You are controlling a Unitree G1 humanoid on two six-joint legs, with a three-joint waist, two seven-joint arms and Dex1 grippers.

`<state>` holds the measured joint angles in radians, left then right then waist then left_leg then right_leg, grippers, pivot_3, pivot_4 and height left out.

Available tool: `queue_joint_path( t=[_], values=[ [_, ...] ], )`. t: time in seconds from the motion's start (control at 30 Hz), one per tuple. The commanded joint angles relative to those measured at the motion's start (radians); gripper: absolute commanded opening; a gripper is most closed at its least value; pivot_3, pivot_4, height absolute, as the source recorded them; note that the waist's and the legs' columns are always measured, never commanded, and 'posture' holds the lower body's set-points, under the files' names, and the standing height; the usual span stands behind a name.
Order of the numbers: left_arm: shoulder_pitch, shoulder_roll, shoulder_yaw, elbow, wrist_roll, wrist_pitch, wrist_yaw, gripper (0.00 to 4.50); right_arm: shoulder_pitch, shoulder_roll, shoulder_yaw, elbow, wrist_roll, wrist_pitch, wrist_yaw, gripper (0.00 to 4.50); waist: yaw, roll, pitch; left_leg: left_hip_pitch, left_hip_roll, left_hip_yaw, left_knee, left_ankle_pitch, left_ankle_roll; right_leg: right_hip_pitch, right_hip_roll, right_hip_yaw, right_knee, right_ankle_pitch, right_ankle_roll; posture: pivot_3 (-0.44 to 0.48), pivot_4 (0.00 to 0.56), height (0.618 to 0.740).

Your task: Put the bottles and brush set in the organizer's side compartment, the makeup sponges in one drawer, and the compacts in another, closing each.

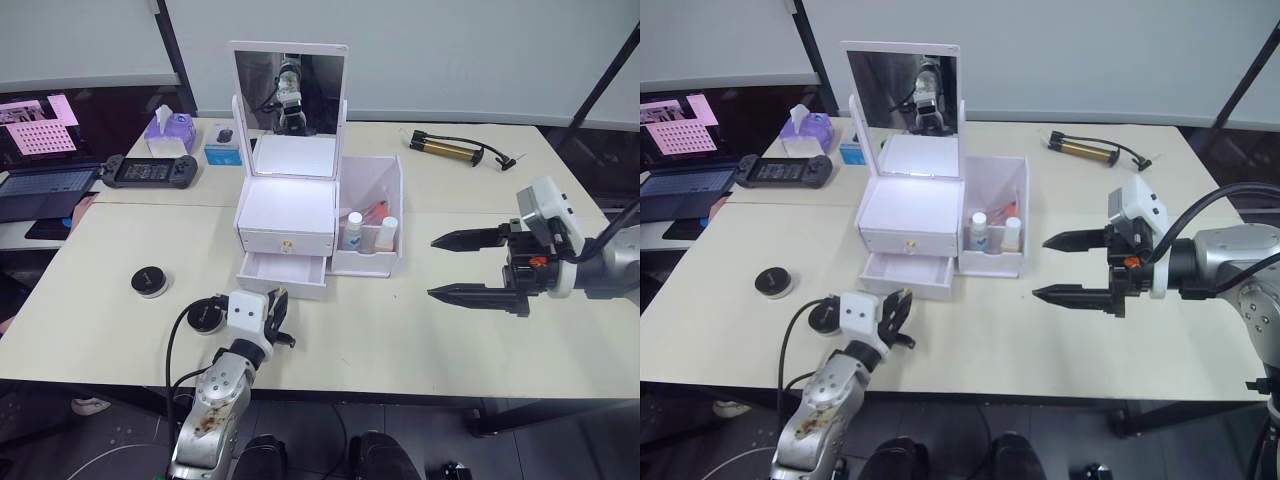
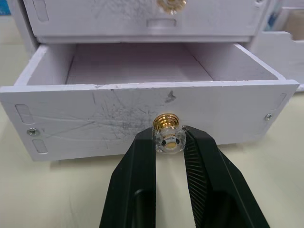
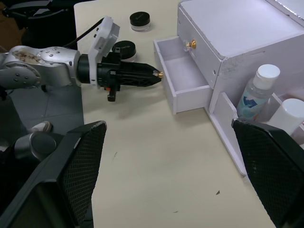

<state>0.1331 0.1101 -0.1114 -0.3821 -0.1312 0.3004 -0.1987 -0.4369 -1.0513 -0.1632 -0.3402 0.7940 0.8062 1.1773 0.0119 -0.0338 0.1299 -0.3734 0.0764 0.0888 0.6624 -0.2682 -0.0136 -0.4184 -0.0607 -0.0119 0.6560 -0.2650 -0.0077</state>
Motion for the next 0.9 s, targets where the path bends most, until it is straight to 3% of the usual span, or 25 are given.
queue_joint_path(
  t=[0.03, 0.3, 0.73, 0.9],
  values=[
    [0.044, 0.019, -0.005, -0.130, -0.092, 0.068, -0.058, 0.54, -0.038, 0.005, 0.003, -0.004, 0.001, -0.014, 0.006, 4.50, 0.000, 0.000, 0.000, 0.000, 0.000, 0.000, 0.000, 0.000, 0.000, 0.000, 0.000, 0.000, 0.000, 0.000, 0.000, 0.000, 0.150, 0.689],
    [0.089, 0.074, -0.006, -0.256, -0.200, 0.174, -0.108, 0.54, -0.095, 0.023, 0.056, 0.031, -0.019, -0.021, 0.027, 4.50, 0.003, 0.000, 0.000, -0.001, 0.000, 0.000, 0.000, 0.000, 0.000, 0.000, 0.000, 0.000, -0.001, 0.000, 0.000, 0.000, 0.150, 0.689],
    [0.098, 0.113, 0.005, -0.285, -0.279, 0.237, -0.130, 0.54, -0.185, 0.070, 0.125, 0.104, -0.087, -0.057, 0.065, 4.50, 0.004, 0.001, 0.000, -0.002, 0.000, -0.001, 0.000, 0.000, 0.001, -0.001, 0.000, 0.000, -0.001, 0.000, -0.001, 0.000, 0.150, 0.689],
    [0.119, 0.146, 0.089, -0.320, -0.386, 0.225, -0.193, 2.15, -0.218, 0.077, 0.134, 0.136, -0.109, -0.075, 0.088, 4.50, 0.002, 0.001, 0.000, -0.002, 0.000, -0.001, 0.000, 0.000, 0.001, -0.001, 0.000, 0.000, -0.001, 0.000, -0.001, 0.000, 0.150, 0.689]
  ],
)
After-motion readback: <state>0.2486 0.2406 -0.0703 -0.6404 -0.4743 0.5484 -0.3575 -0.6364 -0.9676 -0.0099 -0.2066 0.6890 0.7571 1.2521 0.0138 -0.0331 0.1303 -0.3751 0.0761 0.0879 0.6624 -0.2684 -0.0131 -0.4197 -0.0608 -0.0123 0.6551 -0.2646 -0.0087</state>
